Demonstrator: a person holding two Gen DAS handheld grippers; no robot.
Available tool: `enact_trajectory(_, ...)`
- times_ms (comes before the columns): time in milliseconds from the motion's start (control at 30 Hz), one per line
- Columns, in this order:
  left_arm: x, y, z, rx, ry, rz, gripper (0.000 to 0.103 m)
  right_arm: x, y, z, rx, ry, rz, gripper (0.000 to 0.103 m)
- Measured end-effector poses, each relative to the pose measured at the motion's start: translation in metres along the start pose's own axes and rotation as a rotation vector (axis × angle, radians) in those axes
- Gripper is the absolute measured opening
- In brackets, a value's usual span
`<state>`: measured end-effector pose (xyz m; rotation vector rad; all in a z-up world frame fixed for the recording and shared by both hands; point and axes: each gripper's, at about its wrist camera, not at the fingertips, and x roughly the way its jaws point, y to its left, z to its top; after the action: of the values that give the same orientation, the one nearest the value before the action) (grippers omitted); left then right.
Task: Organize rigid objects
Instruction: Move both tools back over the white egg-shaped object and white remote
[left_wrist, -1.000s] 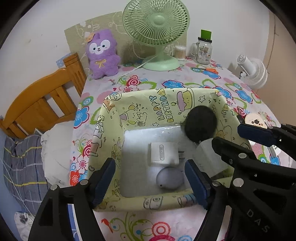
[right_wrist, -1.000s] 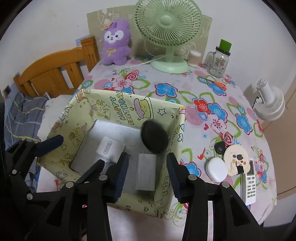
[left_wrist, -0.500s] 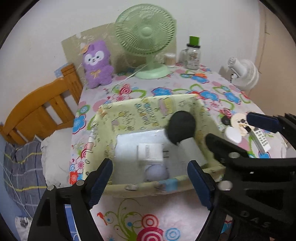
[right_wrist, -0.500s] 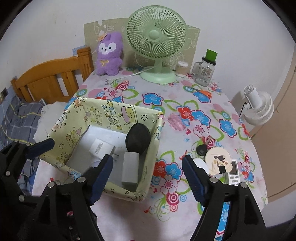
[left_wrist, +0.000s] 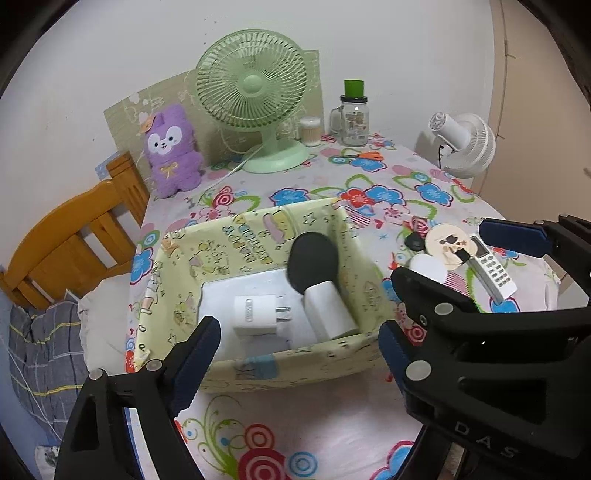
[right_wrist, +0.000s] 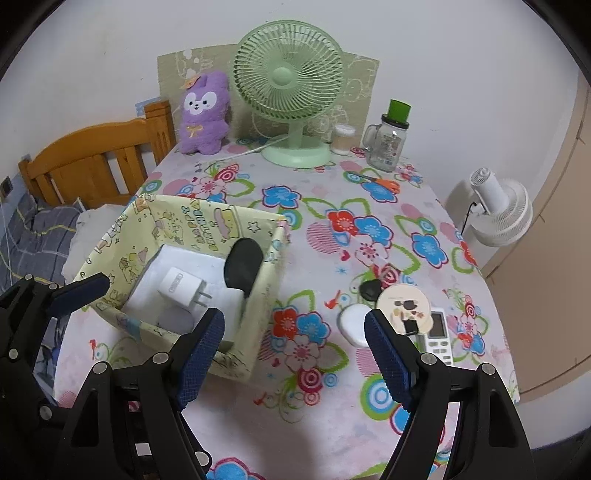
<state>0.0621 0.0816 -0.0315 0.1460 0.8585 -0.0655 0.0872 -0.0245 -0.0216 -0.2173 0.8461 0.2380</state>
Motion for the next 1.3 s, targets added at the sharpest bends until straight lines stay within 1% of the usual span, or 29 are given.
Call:
enact_trajectory(100, -0.002, -0.01, 0.002, 0.01, -0.006, -0.006, 0.09, -0.003, -0.01, -0.003, 0.015, -0.001, -0.003, 0.081)
enact_trajectory(233, -0.005, -0.022, 0.005, 0.019, -0.014, -0.009, 0.095, -0.007, -0.024, -0.007, 0.037, -0.002, -0.015, 0.085)
enact_trajectory(367, -0.007, -0.035, 0.006, 0.03, -0.024, -0.006, 0.098, -0.01, -0.038, -0.011, 0.056, -0.004, -0.016, 0.086)
enact_trajectory(733, -0.009, -0.065, 0.011, 0.038, -0.025, -0.03, 0.099, -0.016, -0.07, -0.022, 0.085, -0.003, -0.027, 0.086)
enact_trajectory(1000, -0.01, -0.08, 0.013, 0.039, -0.029, -0.059, 0.099, -0.022, -0.089, -0.029, 0.112, -0.012, -0.027, 0.087)
enact_trajectory(1300, -0.003, -0.1, 0.014, 0.039, -0.018, -0.099, 0.099, -0.02, -0.109, -0.038, 0.13, 0.004, -0.041, 0.087)
